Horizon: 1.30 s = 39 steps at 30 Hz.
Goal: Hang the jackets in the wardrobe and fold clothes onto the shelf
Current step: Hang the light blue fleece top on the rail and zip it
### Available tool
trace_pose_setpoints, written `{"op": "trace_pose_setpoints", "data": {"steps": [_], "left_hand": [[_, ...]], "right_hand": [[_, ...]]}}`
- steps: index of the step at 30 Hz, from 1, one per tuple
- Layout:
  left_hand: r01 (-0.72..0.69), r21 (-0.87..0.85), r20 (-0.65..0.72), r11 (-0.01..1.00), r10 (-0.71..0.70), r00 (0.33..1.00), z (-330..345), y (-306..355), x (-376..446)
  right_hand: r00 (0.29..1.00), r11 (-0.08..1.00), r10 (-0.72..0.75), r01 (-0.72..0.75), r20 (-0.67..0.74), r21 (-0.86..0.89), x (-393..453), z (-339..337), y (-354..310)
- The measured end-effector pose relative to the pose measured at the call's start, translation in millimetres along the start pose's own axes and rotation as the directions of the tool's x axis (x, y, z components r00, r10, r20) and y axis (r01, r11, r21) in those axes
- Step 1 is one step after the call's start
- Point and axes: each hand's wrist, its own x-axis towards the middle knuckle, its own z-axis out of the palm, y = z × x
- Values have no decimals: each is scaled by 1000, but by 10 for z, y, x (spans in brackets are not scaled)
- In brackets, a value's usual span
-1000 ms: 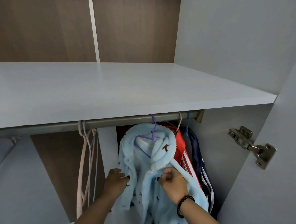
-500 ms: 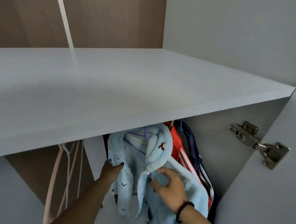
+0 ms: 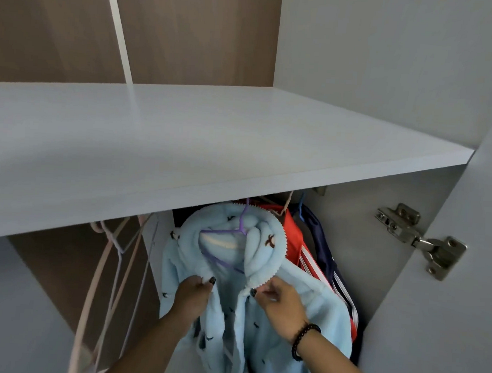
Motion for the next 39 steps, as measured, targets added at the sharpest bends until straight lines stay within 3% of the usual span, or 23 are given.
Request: {"op": "trace_pose_setpoints", "data": {"steps": [6, 12, 17, 24, 27, 30, 32, 34, 37, 39], "left_hand": [[31, -204, 70, 978, -17, 997, -198, -6, -441], [-156, -176, -9, 972, 157, 988, -350, 51, -858], [-391, -92, -145, 916, 376, 915, -271, 210, -1133], [-524, -18, -206, 851, 510, 835, -145, 329, -1314], [-572, -40, -267, 819, 543, 796, -163, 467, -1330], [-662, -29, -340, 749, 615, 711, -243, 668, -1327], [-731, 70, -273, 679, 718, 640, -213, 759, -1363], [-765, 194, -111, 613, 789, 604, -62, 794, -1422], [-750, 266, -31, 606, 782, 622, 184, 724, -1419], [-689, 256, -58, 678, 723, 689, 254, 655, -1365]], "right_hand": [[993, 998, -50, 44, 106, 53, -84, 134, -123], [995, 970, -34, 9, 98, 243, -162, 158, -187], [993, 930, -11, -35, 121, 366, -206, 169, -265], [983, 901, -71, -10, 172, 434, -273, 71, -251], [977, 912, -91, 4, 192, 411, -292, -20, -210], [974, 935, -126, 52, 191, 352, -311, -112, -186], [963, 954, -196, 143, 184, 265, -328, -171, -194], [952, 959, -255, 225, 171, 174, -333, -238, -210], [949, 961, -274, 265, 157, 80, -309, -351, -165], [961, 972, -230, 218, 155, 90, -294, -433, -100]]}}
